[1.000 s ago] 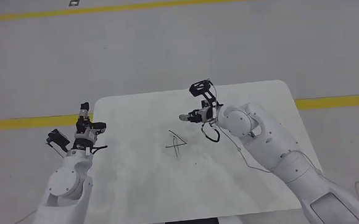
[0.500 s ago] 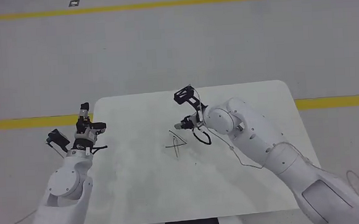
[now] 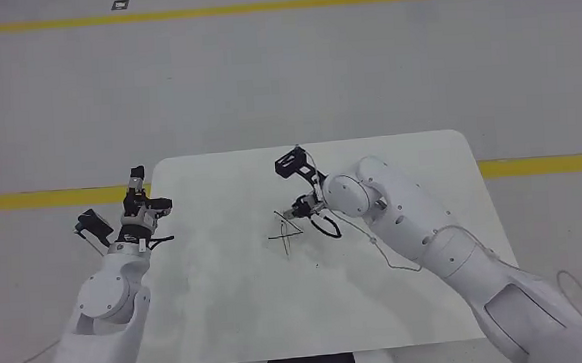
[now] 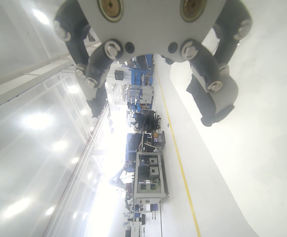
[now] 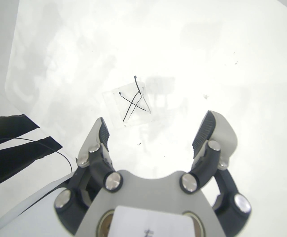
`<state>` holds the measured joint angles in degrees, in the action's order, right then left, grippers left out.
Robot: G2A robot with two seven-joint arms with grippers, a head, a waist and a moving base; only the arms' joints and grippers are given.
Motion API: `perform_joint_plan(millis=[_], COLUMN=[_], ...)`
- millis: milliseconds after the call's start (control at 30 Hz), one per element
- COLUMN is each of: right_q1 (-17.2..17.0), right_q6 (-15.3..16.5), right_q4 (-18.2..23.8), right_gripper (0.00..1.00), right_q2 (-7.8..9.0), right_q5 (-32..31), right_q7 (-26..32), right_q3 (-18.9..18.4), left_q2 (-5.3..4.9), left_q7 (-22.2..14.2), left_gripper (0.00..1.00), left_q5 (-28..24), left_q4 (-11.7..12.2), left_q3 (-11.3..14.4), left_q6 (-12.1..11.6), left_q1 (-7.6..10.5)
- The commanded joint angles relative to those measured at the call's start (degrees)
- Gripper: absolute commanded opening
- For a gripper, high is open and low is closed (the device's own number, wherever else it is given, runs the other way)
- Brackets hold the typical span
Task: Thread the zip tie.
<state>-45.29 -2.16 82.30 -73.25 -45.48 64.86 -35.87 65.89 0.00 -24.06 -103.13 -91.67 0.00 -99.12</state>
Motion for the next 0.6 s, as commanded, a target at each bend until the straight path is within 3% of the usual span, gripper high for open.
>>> perform_joint_plan(millis=[0,267,567], right_q1=[1.02,6.06,6.06], right_q6=[7.61,12.05,12.05], right_q4=[-0.9,-5.56,-5.56], right_gripper=[1.0,1.0,1.0], right_q2=[-0.51,-4.76,-4.76], right_q5=[-3.32,-8.4,-8.4], right_q7=[0.75,3.18,3.18], right_q3=[2.82,11.35,11.35], left_q2=[0.0,0.0,0.0], left_q7=[0.0,0.0,0.0], left_gripper=[1.0,1.0,1.0], left_q5=[0.0,0.0,0.0], left_q4=[0.0,0.0,0.0], left_q3=[0.0,0.0,0.0], left_q6=[0.0,0.0,0.0], left_q1=[0.0,0.0,0.0])
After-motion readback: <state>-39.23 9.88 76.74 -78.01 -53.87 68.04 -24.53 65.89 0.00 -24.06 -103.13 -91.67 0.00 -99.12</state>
